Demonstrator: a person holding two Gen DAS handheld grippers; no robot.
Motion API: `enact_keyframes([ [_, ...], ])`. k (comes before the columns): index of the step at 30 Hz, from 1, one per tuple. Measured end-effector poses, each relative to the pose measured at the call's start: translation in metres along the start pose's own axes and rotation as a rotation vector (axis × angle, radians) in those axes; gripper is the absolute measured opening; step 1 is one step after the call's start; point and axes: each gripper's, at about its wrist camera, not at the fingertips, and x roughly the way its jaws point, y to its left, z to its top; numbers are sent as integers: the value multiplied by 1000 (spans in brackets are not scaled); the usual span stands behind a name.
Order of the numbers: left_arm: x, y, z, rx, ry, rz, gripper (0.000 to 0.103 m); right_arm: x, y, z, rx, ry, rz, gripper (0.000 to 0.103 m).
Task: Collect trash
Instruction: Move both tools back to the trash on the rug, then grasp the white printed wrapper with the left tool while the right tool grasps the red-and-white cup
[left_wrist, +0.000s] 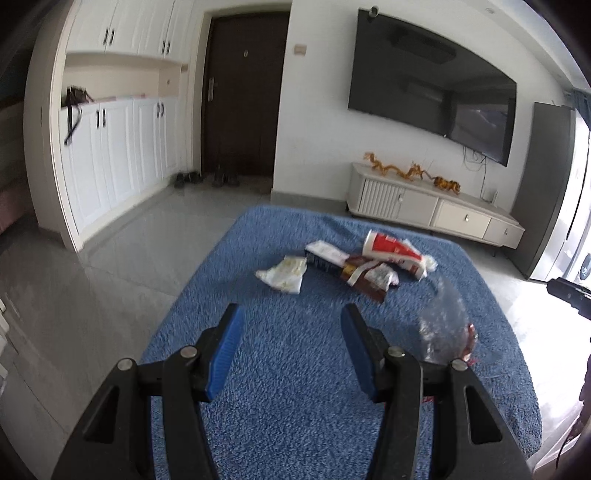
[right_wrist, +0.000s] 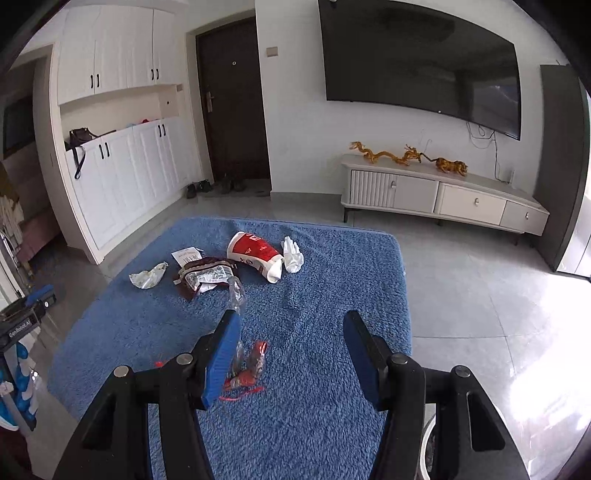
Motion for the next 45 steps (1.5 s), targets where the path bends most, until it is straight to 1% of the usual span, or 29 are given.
enact_keyframes([
  [2, 14, 8, -4, -19, 37, -15, 53, 12, -2, 3, -2, 10, 5, 56],
  [5, 34, 17, -8, -33, 73, -33, 53, 36, -3, 8, -11, 30, 17, 56],
  [8, 57, 27, -6, -57, 108, -71, 54, 59, -3, 14, -25, 44, 34, 56],
  [10, 69, 32, -3, -61, 120, -85, 60, 76, -1, 21, -39, 51, 50, 56],
  [14, 97, 33, 13, -39, 126, -112, 61, 107, 3, 33, -75, 68, 94, 56],
  [17, 117, 26, 27, 10, 134, -136, 61, 130, 11, 44, -138, 84, 121, 56],
  [19, 133, 21, 36, 43, 149, -154, 61, 146, 17, 54, -181, 92, 149, 56],
  [21, 153, 19, 41, 53, 173, -167, 61, 164, 21, 62, -218, 102, 170, 56],
  [23, 171, 18, 44, 61, 201, -166, 61, 180, 23, 69, -243, 114, 184, 56],
  [27, 196, 16, 47, 75, 230, -162, 61, 218, 32, 79, -307, 146, 207, 56],
  [29, 205, 17, 46, 73, 248, -172, 61, 235, 37, 78, -340, 171, 218, 60],
  [31, 213, 17, 45, 69, 261, -171, 60, 254, 42, 75, -371, 201, 224, 60],
  [32, 217, 17, 44, 69, 269, -171, 60, 261, 45, 73, -391, 213, 228, 60],
  [34, 222, 17, 42, 72, 283, -175, 52, 272, 50, 69, -430, 230, 216, 60],
  [35, 225, 17, 41, 76, 293, -176, 49, 276, 53, 67, -449, 235, 211, 60],
  [39, 228, 15, 38, 93, 296, -172, 45, 287, 63, 60, -512, 252, 186, 60],
  [40, 228, 15, 38, 93, 297, -179, 38, 288, 65, 59, -523, 257, 181, 59],
  [41, 228, 16, 37, 92, 299, -183, 38, 290, 66, 59, -538, 261, 175, 48],
  [43, 227, 17, 37, 89, 292, -180, 37, 291, 69, 58, -563, 266, 168, 39],
  [45, 223, 17, 36, 90, 285, -178, 35, 287, 70, 61, -567, 252, 171, 36],
])
